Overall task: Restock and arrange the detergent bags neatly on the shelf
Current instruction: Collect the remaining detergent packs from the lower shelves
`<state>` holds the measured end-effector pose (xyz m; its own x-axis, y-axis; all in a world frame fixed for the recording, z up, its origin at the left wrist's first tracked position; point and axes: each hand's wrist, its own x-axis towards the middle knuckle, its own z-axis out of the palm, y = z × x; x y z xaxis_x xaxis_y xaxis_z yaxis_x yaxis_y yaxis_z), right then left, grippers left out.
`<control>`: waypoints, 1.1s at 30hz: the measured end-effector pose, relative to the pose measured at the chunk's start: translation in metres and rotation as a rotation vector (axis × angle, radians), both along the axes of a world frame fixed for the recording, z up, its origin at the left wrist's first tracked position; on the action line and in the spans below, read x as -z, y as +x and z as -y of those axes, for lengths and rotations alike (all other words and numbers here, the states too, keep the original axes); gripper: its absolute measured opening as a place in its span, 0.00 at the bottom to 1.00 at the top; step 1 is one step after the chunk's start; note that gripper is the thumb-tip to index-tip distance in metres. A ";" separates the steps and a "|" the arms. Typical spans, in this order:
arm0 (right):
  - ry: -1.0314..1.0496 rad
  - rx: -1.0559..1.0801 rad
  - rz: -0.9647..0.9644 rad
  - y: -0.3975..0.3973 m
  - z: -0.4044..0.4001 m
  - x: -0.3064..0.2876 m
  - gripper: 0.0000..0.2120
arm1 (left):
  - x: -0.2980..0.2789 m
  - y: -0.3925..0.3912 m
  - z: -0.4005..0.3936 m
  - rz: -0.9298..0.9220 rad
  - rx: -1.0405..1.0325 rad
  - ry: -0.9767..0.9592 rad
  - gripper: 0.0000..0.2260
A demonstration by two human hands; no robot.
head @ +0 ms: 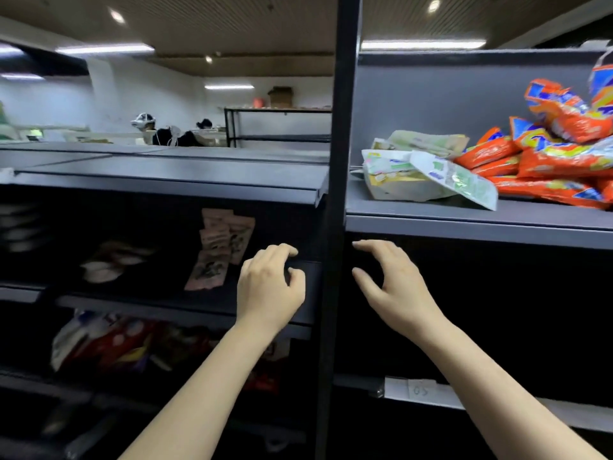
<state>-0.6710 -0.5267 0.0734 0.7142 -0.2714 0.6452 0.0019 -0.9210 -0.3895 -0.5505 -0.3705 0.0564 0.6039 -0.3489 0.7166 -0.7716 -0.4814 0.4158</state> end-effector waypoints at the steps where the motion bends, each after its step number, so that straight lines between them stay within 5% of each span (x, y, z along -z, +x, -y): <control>1: -0.008 -0.017 -0.018 0.008 -0.007 0.007 0.17 | 0.006 0.009 -0.010 -0.015 -0.021 0.007 0.15; 17: 0.182 0.078 -0.317 0.210 -0.119 0.078 0.19 | 0.063 0.236 -0.145 -0.275 -0.132 0.274 0.15; 24: 0.288 0.204 -0.397 0.277 -0.152 0.090 0.20 | 0.081 0.319 -0.160 -0.507 -0.133 0.503 0.27; 27: 0.308 0.245 -0.442 0.294 -0.158 0.093 0.21 | 0.091 0.347 -0.154 -0.709 -0.074 0.480 0.29; 33: 0.299 0.276 -0.488 0.315 -0.144 0.102 0.23 | 0.119 0.389 -0.116 -1.071 0.099 0.272 0.54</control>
